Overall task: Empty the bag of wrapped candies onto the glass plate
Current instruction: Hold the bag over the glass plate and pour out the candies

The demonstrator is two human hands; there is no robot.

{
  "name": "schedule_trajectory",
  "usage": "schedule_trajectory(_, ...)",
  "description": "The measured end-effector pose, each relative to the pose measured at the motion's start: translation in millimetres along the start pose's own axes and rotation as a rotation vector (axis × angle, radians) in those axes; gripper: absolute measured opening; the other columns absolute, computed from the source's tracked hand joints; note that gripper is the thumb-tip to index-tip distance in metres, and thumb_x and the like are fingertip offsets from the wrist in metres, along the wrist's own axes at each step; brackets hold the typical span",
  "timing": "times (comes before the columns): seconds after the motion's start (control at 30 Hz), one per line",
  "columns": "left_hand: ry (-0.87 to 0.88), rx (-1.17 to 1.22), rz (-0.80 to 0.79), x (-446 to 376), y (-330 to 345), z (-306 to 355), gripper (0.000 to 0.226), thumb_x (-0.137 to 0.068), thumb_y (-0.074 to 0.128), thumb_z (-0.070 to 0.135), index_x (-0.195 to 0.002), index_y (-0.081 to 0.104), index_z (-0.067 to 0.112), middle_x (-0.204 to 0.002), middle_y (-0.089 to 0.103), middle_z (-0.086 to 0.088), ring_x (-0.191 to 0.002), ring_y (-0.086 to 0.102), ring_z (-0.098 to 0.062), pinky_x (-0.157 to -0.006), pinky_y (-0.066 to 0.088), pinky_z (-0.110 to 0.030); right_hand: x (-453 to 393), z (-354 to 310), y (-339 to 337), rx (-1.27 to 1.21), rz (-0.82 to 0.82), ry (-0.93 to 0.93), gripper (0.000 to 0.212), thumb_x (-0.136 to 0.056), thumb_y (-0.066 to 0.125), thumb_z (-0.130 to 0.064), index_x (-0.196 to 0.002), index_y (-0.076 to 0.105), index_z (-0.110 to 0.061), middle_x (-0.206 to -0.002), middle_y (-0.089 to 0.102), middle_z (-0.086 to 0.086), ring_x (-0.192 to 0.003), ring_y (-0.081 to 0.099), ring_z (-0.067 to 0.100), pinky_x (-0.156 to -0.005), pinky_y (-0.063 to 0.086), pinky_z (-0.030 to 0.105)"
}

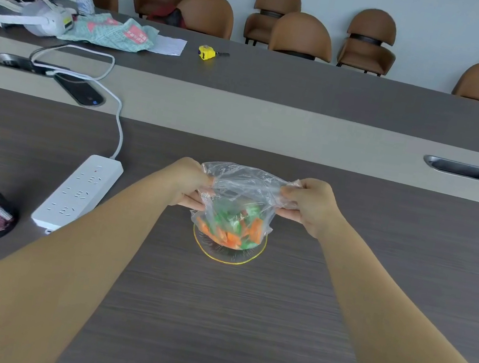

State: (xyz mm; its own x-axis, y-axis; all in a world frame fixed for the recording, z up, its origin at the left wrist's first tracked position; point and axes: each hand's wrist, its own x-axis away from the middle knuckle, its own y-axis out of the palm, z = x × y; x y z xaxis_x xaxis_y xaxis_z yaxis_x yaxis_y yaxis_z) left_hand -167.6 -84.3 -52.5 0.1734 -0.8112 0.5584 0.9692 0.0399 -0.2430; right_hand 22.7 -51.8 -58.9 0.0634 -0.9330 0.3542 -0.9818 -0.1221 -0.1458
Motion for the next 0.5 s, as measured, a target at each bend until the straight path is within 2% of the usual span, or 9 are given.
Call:
schedule_trajectory(0.1,0.02,0.037,0.015,-2.9,0.0,0.9,0.04,-0.092,0.048,0.008,-0.129,0.044,-0.005,-0.095,0.059,-0.015,-0.088,0.059,-0.028,-0.08,0.049,-0.037,-1.8,-1.0,0.1,-0.032,-0.001,-0.032,0.022,-0.08,0.055,0.005,-0.065,0.045,-0.007,-0.097,0.052,0.018,-0.081,0.057,0.027,-0.05,0.056,0.024)
schedule_trajectory(0.2,0.061,0.093,0.045,-5.1,-0.5,3.5,0.031,-0.091,0.048,0.007,-0.12,0.049,-0.003,-0.094,0.059,-0.014,-0.083,0.059,-0.024,-0.078,0.049,-0.036,-4.0,-3.0,-0.3,-0.03,0.013,-0.077,0.024,-0.081,0.055,0.004,-0.063,0.044,-0.008,-0.09,0.053,0.016,-0.079,0.057,0.024,-0.059,0.058,0.026)
schedule_trajectory(0.3,0.11,0.156,0.06,-6.2,-0.5,4.9,0.006,-0.09,0.05,0.007,-0.086,0.053,0.003,-0.08,0.056,-0.009,-0.071,0.056,-0.019,-0.077,0.053,-0.037,-5.7,-5.1,-0.2,-0.074,0.029,-0.112,0.025,-0.08,0.055,0.006,-0.063,0.044,-0.008,-0.076,0.049,0.009,-0.072,0.054,0.019,-0.072,0.057,0.033)
schedule_trajectory(0.37,0.141,0.184,0.068,-8.8,-1.7,3.3,0.016,-0.09,0.05,0.006,-0.075,0.048,0.009,-0.076,0.054,-0.007,-0.068,0.055,-0.016,-0.08,0.052,-0.039,-5.8,-5.4,0.8,-0.094,0.031,-0.131,0.022,-0.079,0.055,0.008,-0.065,0.048,-0.007,-0.075,0.049,0.008,-0.074,0.055,0.02,-0.072,0.056,0.033)
schedule_trajectory(0.43,0.17,0.203,0.073,-9.8,-2.6,1.5,0.018,-0.09,0.05,0.004,-0.073,0.048,0.011,-0.077,0.054,-0.005,-0.07,0.055,-0.013,-0.077,0.052,-0.037,-5.0,-4.5,1.9,-0.098,0.03,-0.15,0.02,-0.078,0.056,0.008,-0.067,0.051,-0.008,-0.075,0.05,0.008,-0.078,0.056,0.022,-0.072,0.055,0.032)
schedule_trajectory(0.5,0.194,0.226,0.078,-11.1,-4.0,0.7,0.018,-0.089,0.051,0.003,-0.074,0.048,0.011,-0.079,0.055,-0.004,-0.072,0.056,-0.012,-0.08,0.053,-0.038,-3.4,-4.2,3.0,-0.1,0.031,-0.17,0.02,-0.079,0.055,0.008,-0.068,0.052,-0.008,-0.073,0.051,0.007,-0.074,0.055,0.019,-0.072,0.055,0.029)
